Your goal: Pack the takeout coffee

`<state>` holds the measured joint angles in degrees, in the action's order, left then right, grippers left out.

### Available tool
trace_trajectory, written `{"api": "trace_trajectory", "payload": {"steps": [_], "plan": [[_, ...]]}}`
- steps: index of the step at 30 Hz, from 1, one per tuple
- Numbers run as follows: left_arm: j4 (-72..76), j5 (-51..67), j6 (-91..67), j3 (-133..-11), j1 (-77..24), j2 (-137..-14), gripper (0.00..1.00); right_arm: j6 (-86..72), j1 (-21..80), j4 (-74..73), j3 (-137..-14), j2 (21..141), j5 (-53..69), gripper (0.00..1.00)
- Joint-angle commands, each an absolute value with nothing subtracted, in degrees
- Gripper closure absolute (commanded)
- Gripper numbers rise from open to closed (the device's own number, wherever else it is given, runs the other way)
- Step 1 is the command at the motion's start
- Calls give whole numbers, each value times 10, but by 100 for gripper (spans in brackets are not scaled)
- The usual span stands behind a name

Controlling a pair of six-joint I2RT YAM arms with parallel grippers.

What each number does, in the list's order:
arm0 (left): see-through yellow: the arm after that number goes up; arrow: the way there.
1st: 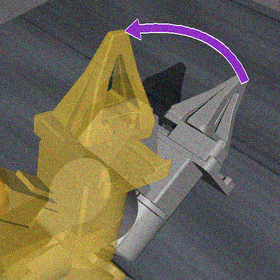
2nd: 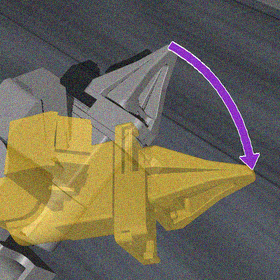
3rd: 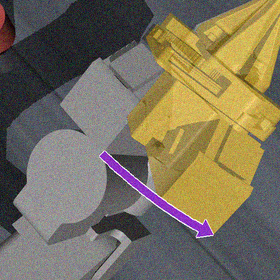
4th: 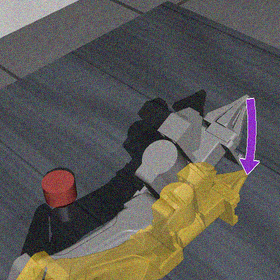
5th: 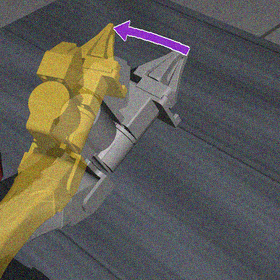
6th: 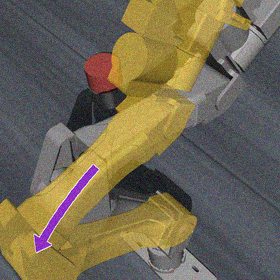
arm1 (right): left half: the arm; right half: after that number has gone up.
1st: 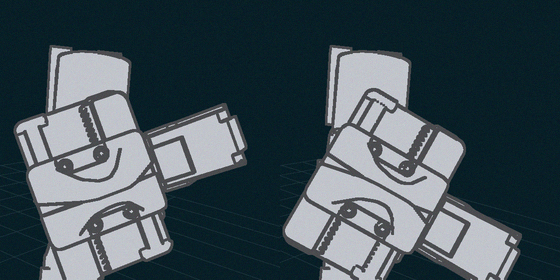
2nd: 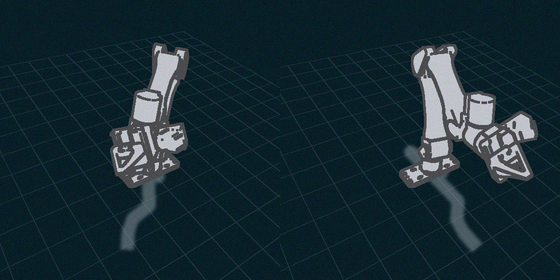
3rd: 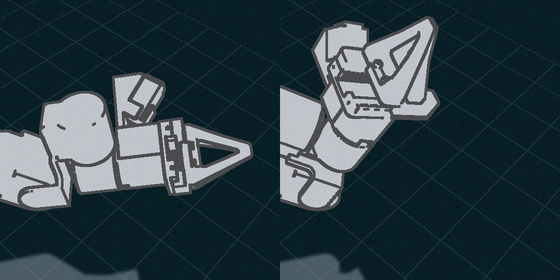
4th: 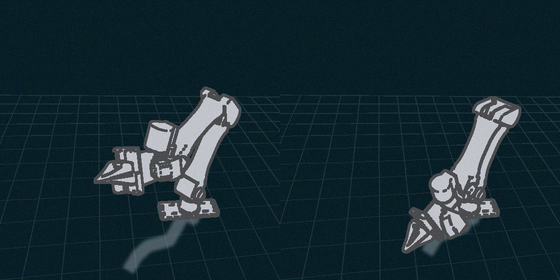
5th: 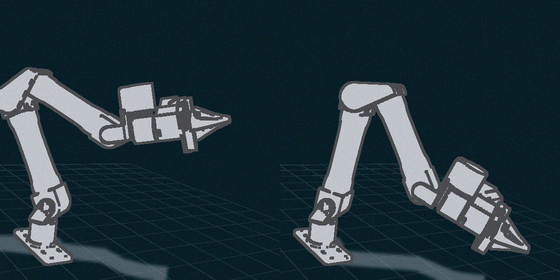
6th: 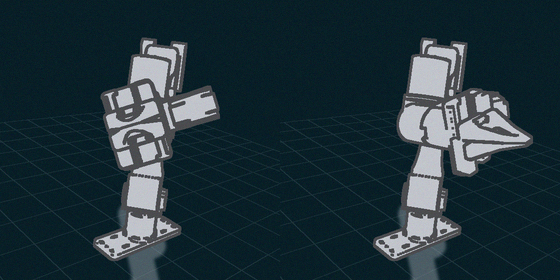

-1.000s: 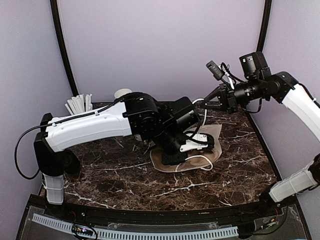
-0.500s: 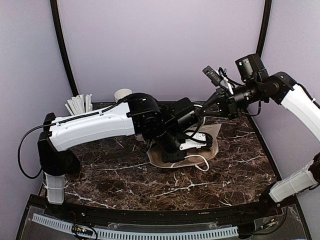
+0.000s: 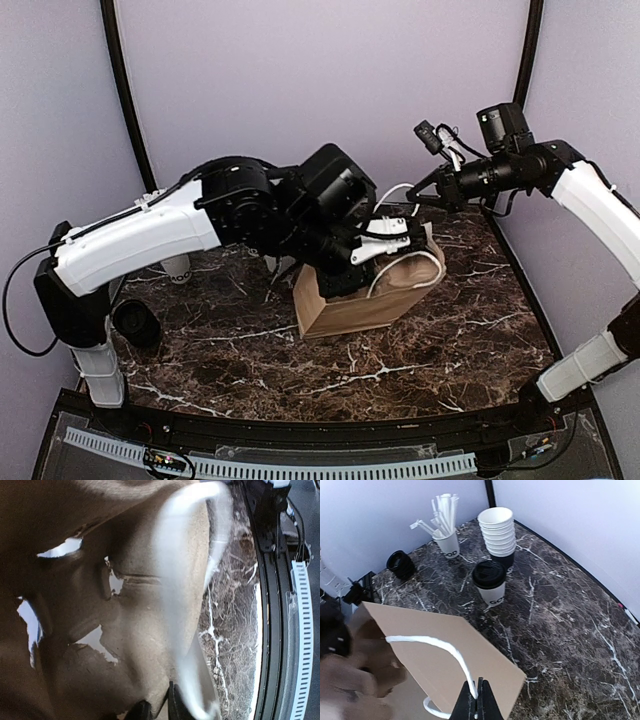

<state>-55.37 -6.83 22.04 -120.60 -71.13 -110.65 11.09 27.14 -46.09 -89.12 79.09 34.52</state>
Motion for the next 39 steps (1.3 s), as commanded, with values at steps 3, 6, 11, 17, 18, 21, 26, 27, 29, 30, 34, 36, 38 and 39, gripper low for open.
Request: {"api": "trace_trajectory", "payload": {"steps": [3,6,11,17,18,21,26,27,29,30,34,36,38,39], "plan": [[-372,-73,216,-1117,-709,-946,85,87,242,-430,-922,816,309,100],[-312,-94,209,-1050,-709,-888,85,89,238,-428,-926,817,284,100],[-72,-27,164,-852,-708,-742,80,99,230,-429,-935,819,263,100],[-22,-12,137,-807,-708,-704,79,123,224,-437,-952,822,227,100],[-27,-11,129,-807,-708,-702,79,130,222,-435,-952,820,216,100],[-62,-21,120,-815,-706,-707,79,142,213,-431,-950,813,202,100],[-119,-85,93,-803,-696,-725,78,167,211,-428,-925,794,244,100],[-121,-94,85,-800,-695,-728,73,169,211,-428,-919,791,253,100],[-120,-113,56,-795,-687,-738,62,177,211,-432,-911,787,269,100],[-120,-114,38,-795,-680,-748,59,185,211,-436,-910,784,277,100],[-142,-87,5,-829,-657,-794,53,201,211,-441,-903,764,311,100],[-155,-55,7,-852,-654,-819,53,207,211,-436,-895,748,320,100],[-161,-21,11,-871,-653,-841,51,212,212,-431,-885,734,322,100],[-165,-9,13,-887,-653,-849,51,216,213,-431,-881,729,326,100]]}}
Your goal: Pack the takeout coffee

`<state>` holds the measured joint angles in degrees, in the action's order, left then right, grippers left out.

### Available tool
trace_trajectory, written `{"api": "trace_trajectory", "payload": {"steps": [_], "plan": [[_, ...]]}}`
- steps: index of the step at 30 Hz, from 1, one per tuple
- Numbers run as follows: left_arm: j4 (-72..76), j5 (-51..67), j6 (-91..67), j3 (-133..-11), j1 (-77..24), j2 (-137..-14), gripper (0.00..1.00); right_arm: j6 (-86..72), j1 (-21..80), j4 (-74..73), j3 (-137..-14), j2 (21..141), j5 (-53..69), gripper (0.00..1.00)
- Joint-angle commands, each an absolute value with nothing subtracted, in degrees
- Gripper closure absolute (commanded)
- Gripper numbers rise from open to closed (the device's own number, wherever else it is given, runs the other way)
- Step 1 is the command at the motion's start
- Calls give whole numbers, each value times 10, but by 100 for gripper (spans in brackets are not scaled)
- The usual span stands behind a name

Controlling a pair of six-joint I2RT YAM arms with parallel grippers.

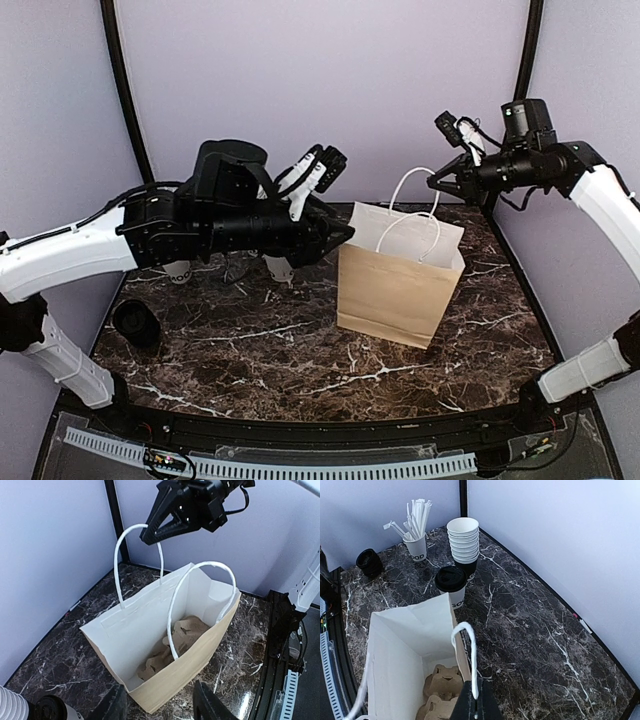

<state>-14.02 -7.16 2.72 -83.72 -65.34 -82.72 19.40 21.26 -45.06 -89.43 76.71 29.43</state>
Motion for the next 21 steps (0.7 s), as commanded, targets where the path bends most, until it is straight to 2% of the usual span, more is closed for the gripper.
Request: {"api": "trace_trajectory", "payload": {"steps": [1,5,10,13,21], "plan": [[-167,-6,15,-894,-653,-864,51,219,213,-431,-876,725,329,100],[-178,-19,28,-937,-647,-911,50,230,216,-424,-864,716,318,100],[-195,-32,28,-995,-635,-965,52,245,219,-379,-859,720,237,100],[-183,-39,30,-1000,-634,-970,52,250,219,-336,-849,725,176,100],[-182,-45,31,-979,-634,-954,52,240,219,-284,-849,736,119,100]]}}
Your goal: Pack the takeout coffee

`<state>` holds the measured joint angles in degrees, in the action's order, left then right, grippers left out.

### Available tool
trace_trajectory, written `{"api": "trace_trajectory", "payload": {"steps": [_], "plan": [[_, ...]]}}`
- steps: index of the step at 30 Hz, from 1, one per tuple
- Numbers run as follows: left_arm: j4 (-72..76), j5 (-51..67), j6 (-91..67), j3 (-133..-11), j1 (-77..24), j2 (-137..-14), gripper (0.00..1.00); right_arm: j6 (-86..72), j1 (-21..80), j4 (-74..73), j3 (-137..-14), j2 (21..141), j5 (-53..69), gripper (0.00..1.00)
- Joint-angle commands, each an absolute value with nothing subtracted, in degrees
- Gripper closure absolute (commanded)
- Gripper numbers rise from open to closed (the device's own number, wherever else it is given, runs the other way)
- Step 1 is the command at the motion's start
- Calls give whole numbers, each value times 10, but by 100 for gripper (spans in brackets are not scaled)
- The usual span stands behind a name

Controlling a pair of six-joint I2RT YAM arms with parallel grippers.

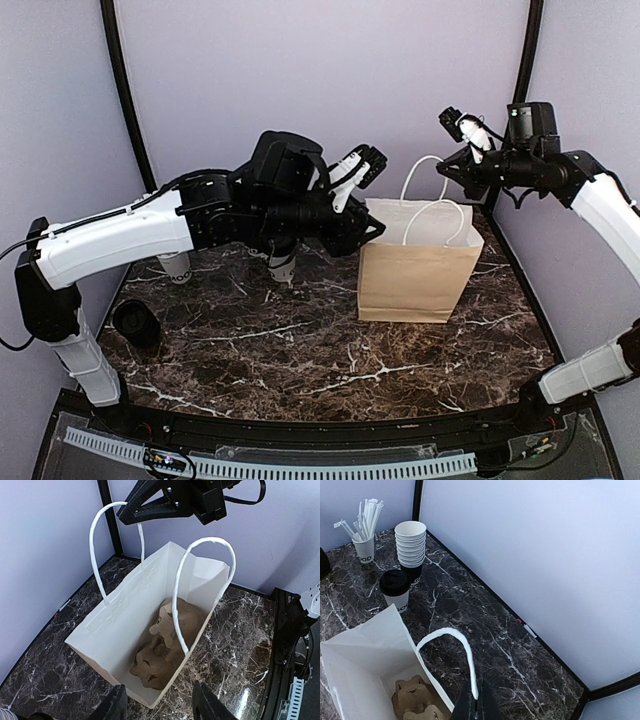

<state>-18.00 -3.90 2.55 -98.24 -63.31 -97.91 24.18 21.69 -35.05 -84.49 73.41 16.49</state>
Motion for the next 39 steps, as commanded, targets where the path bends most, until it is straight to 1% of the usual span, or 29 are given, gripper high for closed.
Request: {"api": "trace_trajectory", "payload": {"steps": [1,4,8,10,13,14,20,23,27,31,34,39], "plan": [[-180,-46,31,-976,-634,-950,52,238,219,-281,-851,737,118,100],[-178,-49,31,-963,-634,-943,52,230,219,-276,-855,740,120,100],[-175,-50,31,-953,-634,-938,53,232,219,-304,-856,740,168,100],[-177,-45,31,-952,-634,-939,53,254,220,-352,-856,734,226,100],[-178,-24,35,-953,-634,-944,53,331,227,-477,-853,721,339,100],[-178,-8,39,-953,-634,-948,53,354,233,-514,-849,715,359,100],[-169,79,37,-970,-637,-970,56,380,295,-630,-817,673,390,100],[-177,84,48,-990,-651,-982,57,389,313,-674,-813,669,414,100],[-186,60,72,-994,-673,-1002,60,392,315,-684,-783,658,436,100],[-189,22,76,-981,-688,-1018,67,367,317,-656,-757,652,458,100],[-127,-22,75,-917,-702,-1009,71,323,317,-607,-740,641,477,100],[-15,-89,76,-828,-725,-985,72,299,316,-591,-751,651,489,100]]}}
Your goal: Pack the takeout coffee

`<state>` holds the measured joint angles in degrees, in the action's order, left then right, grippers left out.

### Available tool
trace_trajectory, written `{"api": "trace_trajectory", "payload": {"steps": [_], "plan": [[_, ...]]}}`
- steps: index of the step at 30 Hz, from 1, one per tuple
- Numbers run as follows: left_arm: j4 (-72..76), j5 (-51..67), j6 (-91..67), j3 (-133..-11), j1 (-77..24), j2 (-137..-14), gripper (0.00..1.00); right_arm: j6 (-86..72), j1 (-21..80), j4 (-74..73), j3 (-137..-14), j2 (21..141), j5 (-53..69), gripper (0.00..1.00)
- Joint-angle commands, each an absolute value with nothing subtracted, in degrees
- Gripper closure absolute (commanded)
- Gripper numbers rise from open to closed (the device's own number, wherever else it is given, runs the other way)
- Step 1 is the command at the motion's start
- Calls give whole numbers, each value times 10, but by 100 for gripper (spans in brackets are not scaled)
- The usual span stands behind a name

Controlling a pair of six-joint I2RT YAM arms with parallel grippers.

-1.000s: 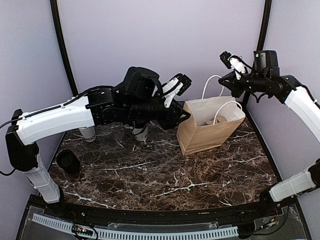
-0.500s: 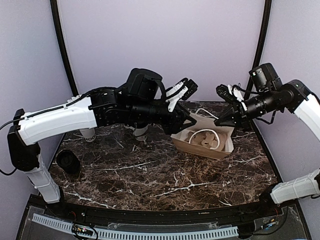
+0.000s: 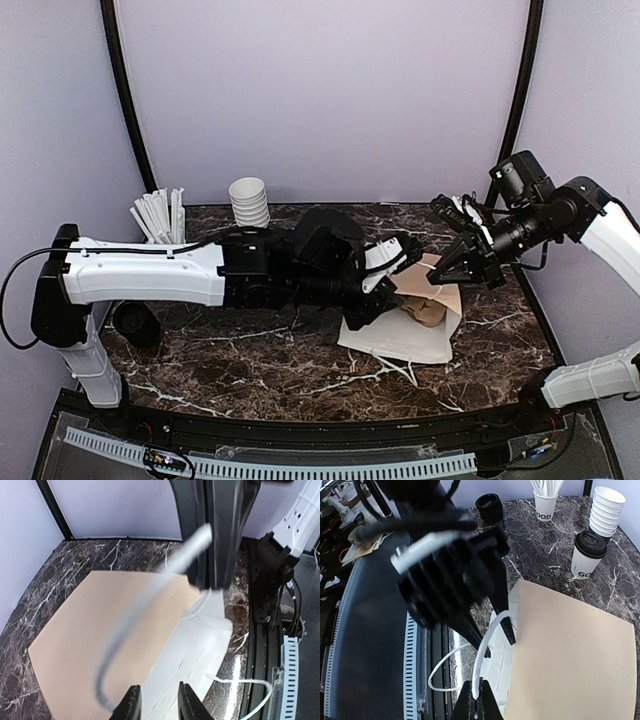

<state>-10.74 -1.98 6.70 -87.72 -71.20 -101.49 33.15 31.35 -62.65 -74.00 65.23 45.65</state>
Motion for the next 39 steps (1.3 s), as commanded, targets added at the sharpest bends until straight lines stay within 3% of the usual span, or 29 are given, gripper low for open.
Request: {"api": "trace_trajectory", "payload": {"steps": [1,7,13,15,19,39], "plan": [[5,-101,79,-814,-729,-984,72,298,316,-594,-756,654,493,100],[116,-154,144,-735,-751,-970,71,280,316,-582,-763,656,499,100],[2,-119,257,-799,-753,-1026,48,280,316,-588,-769,660,510,100],[-9,-138,305,-804,-754,-1041,36,280,316,-594,-776,665,515,100],[-2,-148,404,-811,-754,-1068,26,286,316,-610,-789,677,531,100],[102,-194,645,-890,-754,-1203,18,294,326,-639,-803,691,551,100]]}}
